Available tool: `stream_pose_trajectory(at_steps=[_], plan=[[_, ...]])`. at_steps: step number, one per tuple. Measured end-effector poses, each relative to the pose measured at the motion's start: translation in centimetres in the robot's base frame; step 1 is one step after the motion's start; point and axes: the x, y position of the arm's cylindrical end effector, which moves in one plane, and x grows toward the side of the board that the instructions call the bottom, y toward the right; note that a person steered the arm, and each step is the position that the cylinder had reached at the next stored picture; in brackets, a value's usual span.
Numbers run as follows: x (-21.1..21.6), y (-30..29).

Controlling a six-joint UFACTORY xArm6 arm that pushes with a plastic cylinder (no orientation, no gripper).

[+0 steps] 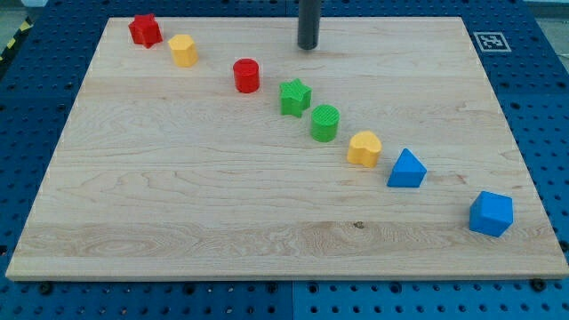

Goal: Move the red circle parallel to green star

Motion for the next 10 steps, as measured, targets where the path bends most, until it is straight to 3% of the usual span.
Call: stream_pose_trajectory(at_steps=[2,5,9,10], plan=[[2.7,-6.0],[3.4,-10.4],[8.9,-8.8],[7.8,-7.3]])
